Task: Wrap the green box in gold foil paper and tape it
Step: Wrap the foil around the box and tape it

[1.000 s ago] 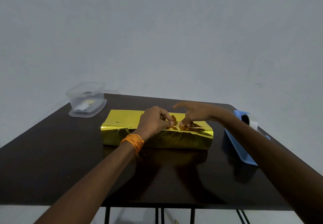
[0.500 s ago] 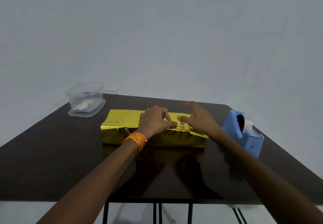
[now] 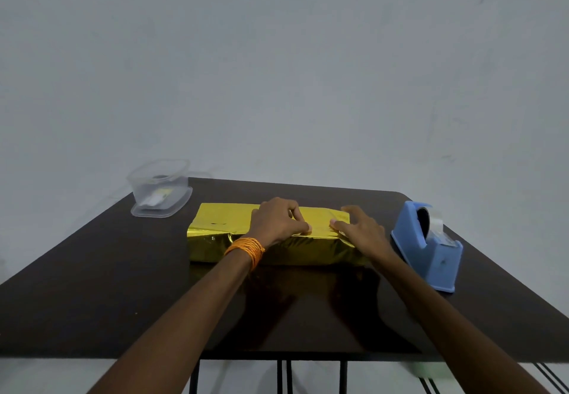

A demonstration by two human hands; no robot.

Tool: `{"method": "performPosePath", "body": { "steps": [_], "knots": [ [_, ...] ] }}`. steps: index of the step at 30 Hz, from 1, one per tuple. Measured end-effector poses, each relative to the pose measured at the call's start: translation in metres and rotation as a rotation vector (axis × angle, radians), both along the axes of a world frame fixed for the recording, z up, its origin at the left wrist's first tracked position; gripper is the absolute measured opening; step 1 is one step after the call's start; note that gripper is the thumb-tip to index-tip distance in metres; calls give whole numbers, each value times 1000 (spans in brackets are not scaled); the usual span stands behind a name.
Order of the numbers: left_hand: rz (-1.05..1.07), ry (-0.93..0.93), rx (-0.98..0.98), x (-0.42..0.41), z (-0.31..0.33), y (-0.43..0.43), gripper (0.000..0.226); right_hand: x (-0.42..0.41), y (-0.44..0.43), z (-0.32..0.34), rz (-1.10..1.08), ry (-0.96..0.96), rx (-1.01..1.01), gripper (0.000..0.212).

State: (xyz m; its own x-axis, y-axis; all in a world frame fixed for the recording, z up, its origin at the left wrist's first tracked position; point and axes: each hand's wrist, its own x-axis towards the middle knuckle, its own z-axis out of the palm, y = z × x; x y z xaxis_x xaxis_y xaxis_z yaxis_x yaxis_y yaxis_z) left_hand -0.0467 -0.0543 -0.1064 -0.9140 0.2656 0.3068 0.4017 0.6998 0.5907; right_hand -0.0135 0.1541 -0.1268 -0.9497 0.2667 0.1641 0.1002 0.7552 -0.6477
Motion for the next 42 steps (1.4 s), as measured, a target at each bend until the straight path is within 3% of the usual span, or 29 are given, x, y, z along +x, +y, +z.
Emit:
{"method": "performPosePath", "body": {
  "steps": [6,12,22,25,27,30,32,35,39,42],
  "knots": [
    [23,40,16,-1,-3,2,40,9,-22,11,-62,101,137,60],
    [45,23,-54,-2,-1,4,29,17,-3,-9,-1,61,-64,82],
    [54,30,-150,3,11,12,27,78,38,30,-90,290,-58,12],
    [99,207,-246,20,19,23,23,92,62,44,-219,373,17,14],
    [77,343,-199,32,19,37,19,98,85,47,-347,370,28,21],
    [-112,278,58,46,19,72,13,104,120,41,-441,267,-69,29],
    [-216,173,154,54,19,102,17,107,131,37,-405,132,-252,36],
    [-316,72,118,63,14,145,28,106,134,35,-318,21,-590,26],
    [-383,-22,61,69,0,188,46,95,137,36,-327,35,-696,18],
    [-373,-29,95,71,-12,207,41,92,137,39,-347,32,-692,16]
  ]
}}
